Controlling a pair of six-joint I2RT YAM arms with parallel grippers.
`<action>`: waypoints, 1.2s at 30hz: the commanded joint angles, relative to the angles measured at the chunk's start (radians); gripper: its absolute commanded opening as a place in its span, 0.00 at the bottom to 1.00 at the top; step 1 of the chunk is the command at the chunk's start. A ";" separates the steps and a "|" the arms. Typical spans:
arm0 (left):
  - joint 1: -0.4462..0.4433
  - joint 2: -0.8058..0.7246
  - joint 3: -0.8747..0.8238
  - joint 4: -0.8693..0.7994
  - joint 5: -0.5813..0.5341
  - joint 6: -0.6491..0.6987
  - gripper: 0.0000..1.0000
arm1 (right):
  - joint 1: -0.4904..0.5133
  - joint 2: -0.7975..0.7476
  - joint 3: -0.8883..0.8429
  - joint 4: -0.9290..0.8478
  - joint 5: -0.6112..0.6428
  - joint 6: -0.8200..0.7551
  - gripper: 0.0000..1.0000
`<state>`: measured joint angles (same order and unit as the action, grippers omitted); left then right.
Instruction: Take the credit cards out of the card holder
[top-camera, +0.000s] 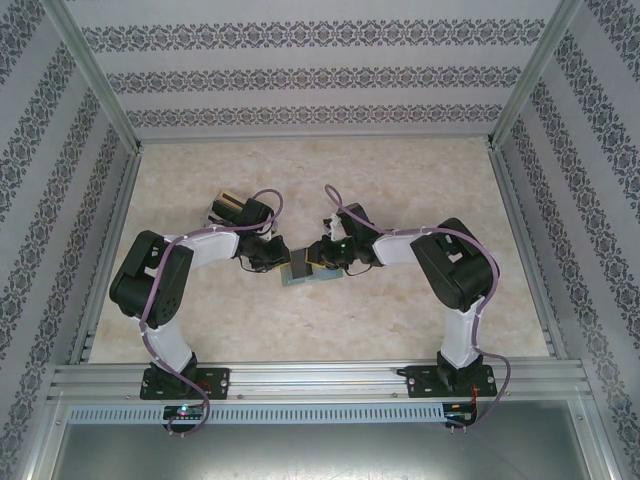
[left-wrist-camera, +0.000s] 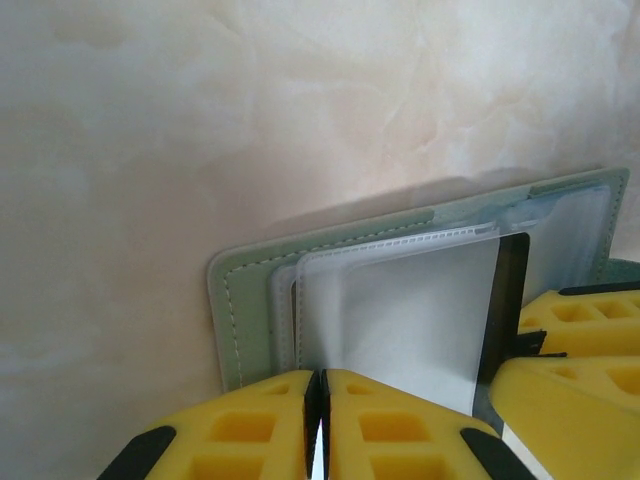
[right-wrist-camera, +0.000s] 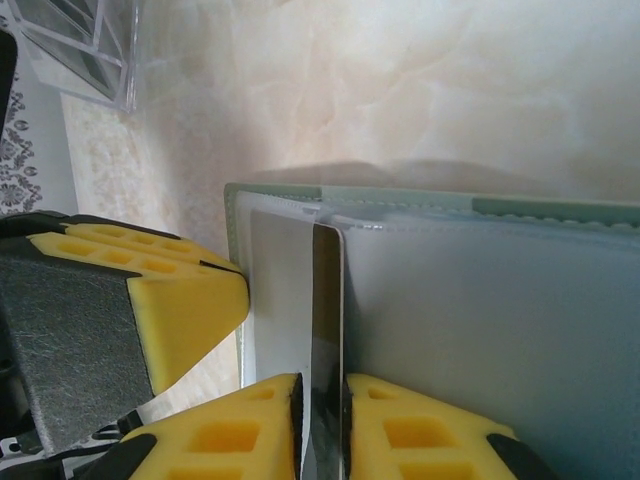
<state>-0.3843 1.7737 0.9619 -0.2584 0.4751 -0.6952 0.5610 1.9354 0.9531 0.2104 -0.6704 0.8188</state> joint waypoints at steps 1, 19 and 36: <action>-0.005 0.045 -0.020 -0.077 -0.053 0.016 0.14 | 0.010 0.016 0.013 -0.012 -0.019 -0.019 0.17; -0.005 0.015 -0.004 -0.088 -0.047 0.013 0.16 | -0.107 -0.233 -0.156 -0.026 0.108 -0.097 0.00; -0.006 -0.382 -0.105 0.287 0.137 -0.199 0.74 | -0.153 -0.461 -0.199 0.189 -0.075 0.047 0.00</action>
<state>-0.3851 1.4342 0.9054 -0.1223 0.5541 -0.8215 0.4206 1.4879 0.7467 0.3069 -0.6682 0.8017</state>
